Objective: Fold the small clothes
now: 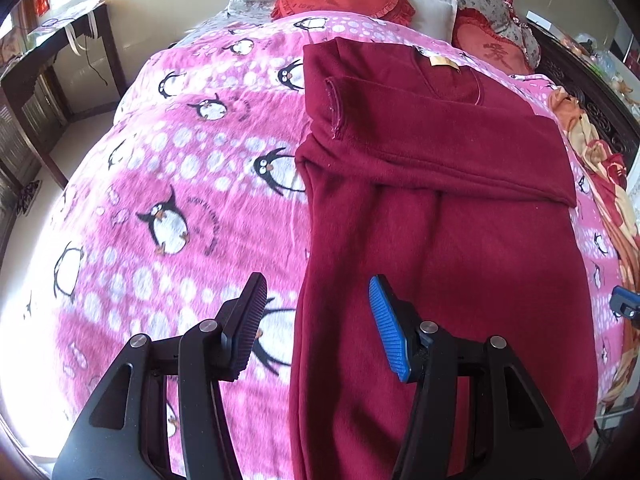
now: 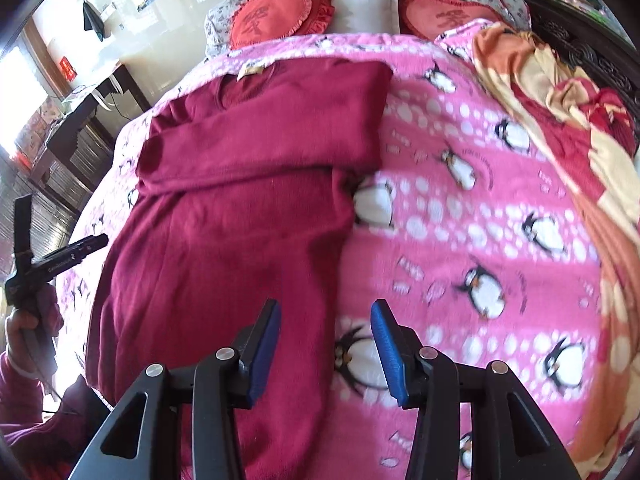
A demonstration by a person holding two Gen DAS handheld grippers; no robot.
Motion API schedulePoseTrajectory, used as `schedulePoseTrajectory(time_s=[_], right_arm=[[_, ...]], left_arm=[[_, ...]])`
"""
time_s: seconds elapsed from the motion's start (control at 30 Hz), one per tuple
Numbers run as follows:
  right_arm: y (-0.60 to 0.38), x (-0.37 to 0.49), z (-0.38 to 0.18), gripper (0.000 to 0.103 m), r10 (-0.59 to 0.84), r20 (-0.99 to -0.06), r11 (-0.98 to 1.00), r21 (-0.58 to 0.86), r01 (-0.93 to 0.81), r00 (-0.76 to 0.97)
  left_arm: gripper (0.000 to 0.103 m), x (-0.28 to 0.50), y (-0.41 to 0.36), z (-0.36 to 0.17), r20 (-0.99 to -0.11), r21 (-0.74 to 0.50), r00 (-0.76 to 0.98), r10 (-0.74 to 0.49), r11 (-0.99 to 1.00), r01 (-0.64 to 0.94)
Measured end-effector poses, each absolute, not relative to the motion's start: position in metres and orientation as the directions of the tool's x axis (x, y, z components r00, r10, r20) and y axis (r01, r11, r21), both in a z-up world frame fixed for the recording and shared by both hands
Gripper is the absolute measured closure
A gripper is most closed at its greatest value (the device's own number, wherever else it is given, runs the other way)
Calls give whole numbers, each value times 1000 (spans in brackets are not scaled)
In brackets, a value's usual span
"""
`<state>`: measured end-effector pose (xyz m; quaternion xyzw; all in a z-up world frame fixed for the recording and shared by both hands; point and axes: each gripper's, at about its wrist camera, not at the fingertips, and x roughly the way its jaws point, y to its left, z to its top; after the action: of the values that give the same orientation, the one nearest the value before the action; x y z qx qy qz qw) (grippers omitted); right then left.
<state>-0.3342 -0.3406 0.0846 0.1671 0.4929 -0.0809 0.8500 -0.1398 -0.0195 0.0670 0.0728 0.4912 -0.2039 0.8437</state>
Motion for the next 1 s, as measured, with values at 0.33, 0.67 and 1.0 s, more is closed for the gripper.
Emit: schedulePoseTrajectory(time_s=[0.33, 0.67, 1.0], right_arm=[[-300, -334, 61, 58, 27, -885, 963, 148, 226, 464], [-310, -381, 42, 56, 91, -900, 941, 218, 259, 426], [-303, -422, 32, 54, 238, -873, 896, 367, 250, 426]], left_arm=[[50, -167, -3, 52, -885, -131, 360, -295, 900, 415], [50, -192, 28, 39, -916, -229, 213, -341, 877, 422], [50, -230, 47, 28, -923, -293, 105, -370, 854, 431]])
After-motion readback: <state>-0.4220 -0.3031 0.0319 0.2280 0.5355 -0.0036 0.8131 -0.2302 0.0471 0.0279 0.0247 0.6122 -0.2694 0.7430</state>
